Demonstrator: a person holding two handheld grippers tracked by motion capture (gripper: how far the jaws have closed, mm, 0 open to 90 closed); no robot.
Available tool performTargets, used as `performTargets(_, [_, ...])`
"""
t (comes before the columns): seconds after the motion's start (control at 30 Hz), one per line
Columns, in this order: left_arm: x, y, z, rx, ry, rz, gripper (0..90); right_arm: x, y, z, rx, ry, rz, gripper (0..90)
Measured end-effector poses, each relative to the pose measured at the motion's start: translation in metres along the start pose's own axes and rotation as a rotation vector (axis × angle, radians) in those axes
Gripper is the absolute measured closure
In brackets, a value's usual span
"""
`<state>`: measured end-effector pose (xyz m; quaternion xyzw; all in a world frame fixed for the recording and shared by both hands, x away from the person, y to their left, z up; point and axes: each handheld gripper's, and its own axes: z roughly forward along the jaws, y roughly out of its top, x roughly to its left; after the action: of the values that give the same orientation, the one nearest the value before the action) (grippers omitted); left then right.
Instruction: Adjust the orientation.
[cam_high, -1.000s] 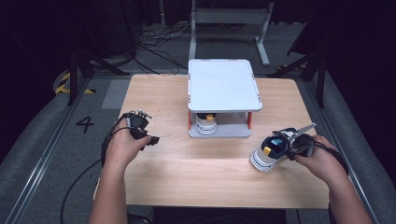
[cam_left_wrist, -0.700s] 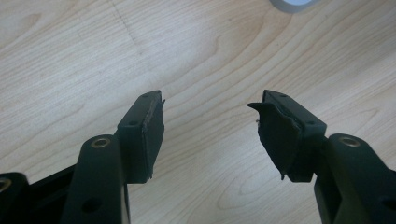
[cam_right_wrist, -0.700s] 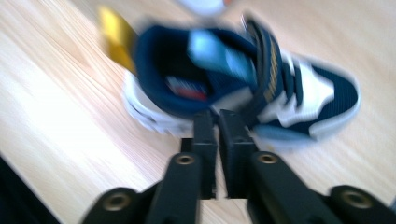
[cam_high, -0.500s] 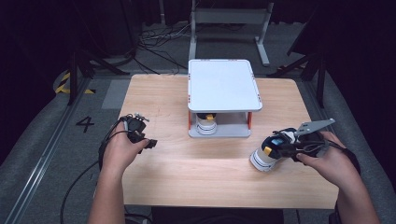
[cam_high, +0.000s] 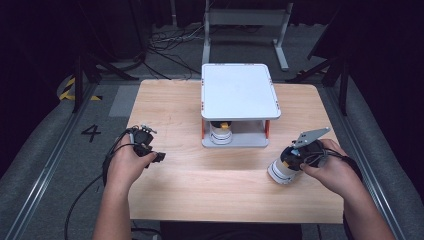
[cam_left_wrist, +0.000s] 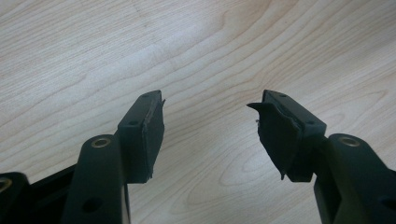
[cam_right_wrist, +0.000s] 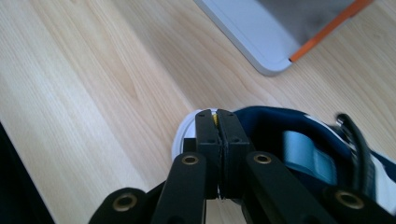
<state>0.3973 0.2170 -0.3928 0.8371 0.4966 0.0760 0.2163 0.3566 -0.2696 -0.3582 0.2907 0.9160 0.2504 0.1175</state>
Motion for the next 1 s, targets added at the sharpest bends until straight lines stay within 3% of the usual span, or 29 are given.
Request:
performTargets(0.1, [0.000,0.005,0.002,-0.001,-0.003,0.010,41.3,0.002,-0.012,-0.014,0.041,0.041,0.011,89.3])
performTargets(0.23, [-0.004,0.015,0.006,0.000,-0.020,0.031,41.2,0.001,-0.026,-0.028,0.089,0.047,0.049,89.2])
performTargets(0.3, [-0.006,0.020,0.008,-0.001,-0.025,0.046,41.2,-0.004,-0.044,-0.042,0.154,0.018,0.115,89.1])
performTargets(0.4, [-0.009,0.029,0.012,-0.001,-0.028,0.070,41.1,-0.013,-0.063,-0.054,0.177,-0.007,0.184,88.7])
performTargets(0.5, [-0.012,0.036,0.016,0.004,-0.040,0.082,41.0,-0.020,-0.078,-0.061,0.206,-0.066,0.242,88.1])
performTargets(0.53, [-0.014,0.039,0.019,0.008,-0.043,0.095,40.9,-0.020,-0.081,-0.060,0.206,-0.042,0.237,87.9])
performTargets(0.63, [-0.016,0.040,0.020,0.011,-0.052,0.094,40.8,-0.018,-0.081,-0.059,0.202,-0.039,0.225,83.4])
performTargets(0.73, [-0.014,0.042,0.020,0.009,-0.051,0.093,40.8,-0.017,-0.081,-0.063,0.110,-0.053,0.210,65.1])
performTargets(0.83, [-0.014,0.043,0.020,0.003,-0.046,0.089,40.9,-0.014,-0.078,-0.066,0.060,-0.054,0.166,61.9])
performTargets(0.9, [-0.014,0.043,0.020,0.006,-0.047,0.091,40.9,-0.013,-0.075,-0.060,0.076,-0.042,0.153,62.4])
performTargets(1.0, [-0.017,0.043,0.022,0.014,-0.054,0.096,40.8,-0.017,-0.073,-0.035,0.150,-0.010,0.148,64.3])
